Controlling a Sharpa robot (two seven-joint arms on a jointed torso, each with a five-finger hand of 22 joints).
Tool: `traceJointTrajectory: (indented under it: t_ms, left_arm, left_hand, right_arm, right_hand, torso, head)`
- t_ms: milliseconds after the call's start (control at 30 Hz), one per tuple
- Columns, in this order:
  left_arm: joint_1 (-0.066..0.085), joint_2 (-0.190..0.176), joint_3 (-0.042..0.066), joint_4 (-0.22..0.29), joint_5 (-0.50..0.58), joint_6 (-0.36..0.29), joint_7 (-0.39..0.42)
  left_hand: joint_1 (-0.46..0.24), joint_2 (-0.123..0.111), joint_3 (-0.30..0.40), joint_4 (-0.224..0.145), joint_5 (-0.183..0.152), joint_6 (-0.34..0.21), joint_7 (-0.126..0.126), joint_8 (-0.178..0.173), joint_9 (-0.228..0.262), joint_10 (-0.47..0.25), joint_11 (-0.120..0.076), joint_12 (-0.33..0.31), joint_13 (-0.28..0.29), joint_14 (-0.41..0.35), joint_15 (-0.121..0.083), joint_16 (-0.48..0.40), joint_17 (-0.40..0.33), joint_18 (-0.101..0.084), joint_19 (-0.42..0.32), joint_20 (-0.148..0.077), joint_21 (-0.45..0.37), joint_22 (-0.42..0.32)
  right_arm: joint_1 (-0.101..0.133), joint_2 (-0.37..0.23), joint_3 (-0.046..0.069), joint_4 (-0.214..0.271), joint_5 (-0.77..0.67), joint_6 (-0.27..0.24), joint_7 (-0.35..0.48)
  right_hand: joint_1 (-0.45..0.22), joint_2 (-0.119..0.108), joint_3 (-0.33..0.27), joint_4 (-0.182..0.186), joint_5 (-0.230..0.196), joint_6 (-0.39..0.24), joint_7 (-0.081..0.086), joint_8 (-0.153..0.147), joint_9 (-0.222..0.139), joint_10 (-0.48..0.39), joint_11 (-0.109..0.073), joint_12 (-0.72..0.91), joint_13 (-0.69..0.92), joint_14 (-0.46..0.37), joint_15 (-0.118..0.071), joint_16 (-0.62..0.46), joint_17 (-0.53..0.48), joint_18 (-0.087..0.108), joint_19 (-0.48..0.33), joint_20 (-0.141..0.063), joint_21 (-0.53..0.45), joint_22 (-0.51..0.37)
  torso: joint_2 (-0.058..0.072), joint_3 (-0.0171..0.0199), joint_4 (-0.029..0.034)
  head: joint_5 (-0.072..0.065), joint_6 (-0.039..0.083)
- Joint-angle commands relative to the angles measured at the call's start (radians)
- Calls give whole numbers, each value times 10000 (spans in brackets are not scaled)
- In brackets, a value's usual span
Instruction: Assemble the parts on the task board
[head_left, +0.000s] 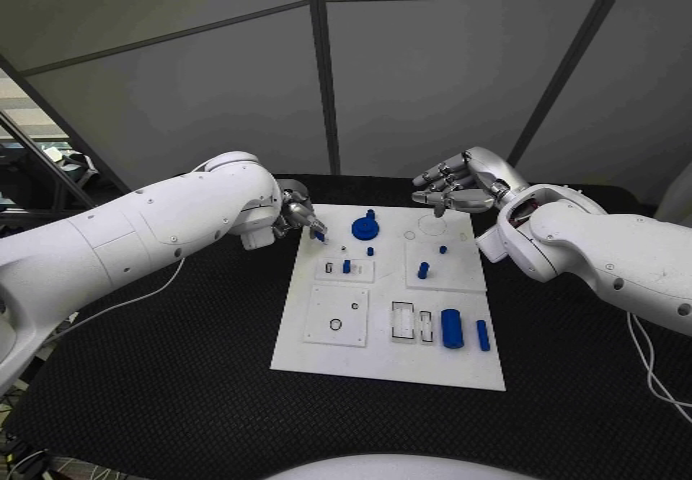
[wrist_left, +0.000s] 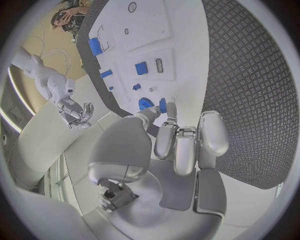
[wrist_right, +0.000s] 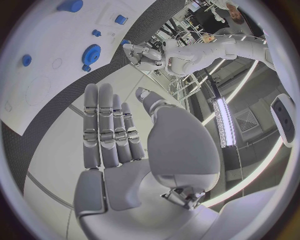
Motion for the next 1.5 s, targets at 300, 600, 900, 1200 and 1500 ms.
traceJointTrajectory:
  t_ms: [300,600,900,1200,1500]
  left_arm:
    - [-262,-1080,-295,1863,417,-1529,-37]
    - [-616,-1261,-448,2291,-358,-1982,326]
    - [-788,-1274,-471,2405,-836,-2284,688]
    - [-823,-1289,-474,2580,-1198,-2092,773]
    - [-838,-1329,-474,2691,-1936,-1600,860]
  left_hand:
    - [-129,-102,1461,-1316,134,249,-225,99,61,363,-156,41,1744,1028,-81,71,2457,-373,89,-24,28,47]
    - [-121,-267,1579,-1460,170,299,-243,132,83,358,-175,-8,1720,1029,-95,74,2461,-372,92,-40,19,52]
    - [-113,-348,1650,-1538,197,352,-254,154,89,386,-185,25,1728,1037,-103,97,2487,-384,133,-48,55,104]
    - [-101,-424,1691,-1606,194,383,-259,161,86,385,-190,-7,1711,1040,-105,105,2496,-382,130,-52,45,99]
    - [-57,-536,1759,-1722,137,421,-260,153,65,370,-193,-94,1669,1049,-100,132,2529,-379,120,-51,26,90]
  right_arm:
    - [15,-12,4,-44,30,114,28]
    - [14,-39,3,-40,30,127,14]
    - [14,-57,2,-30,30,130,8]
    - [13,-54,2,-31,30,142,6]
    - [12,-64,1,-31,30,158,2]
  right_hand:
    - [-13,77,37,16,39,-48,-16,-9,-10,-56,-9,35,-10,-40,-5,-7,15,26,-12,84,-56,-17]
    - [-7,85,42,12,50,-48,-16,-8,-8,-57,-9,41,-14,-42,-6,-7,20,28,-9,85,-62,-20]
    - [-7,85,42,12,50,-48,-16,-8,-8,-57,-9,41,-14,-42,-6,-7,20,28,-9,85,-62,-20]
    - [-11,90,42,16,53,-48,-15,-8,-8,-58,-7,43,-16,-42,-5,-7,22,28,-8,86,-65,-21]
    - [-13,93,42,18,55,-47,-15,-8,-8,-58,-7,45,-17,-43,-5,-8,24,28,-7,86,-67,-22]
  torso:
    - [0,-7,6]
    - [21,-1,-36]
    - [27,0,-29]
    - [24,-5,-29]
    - [18,-1,-22]
  head:
    - [52,-16]
    - [82,0]
    - [64,-13]
    - [58,-47]
    - [65,-73]
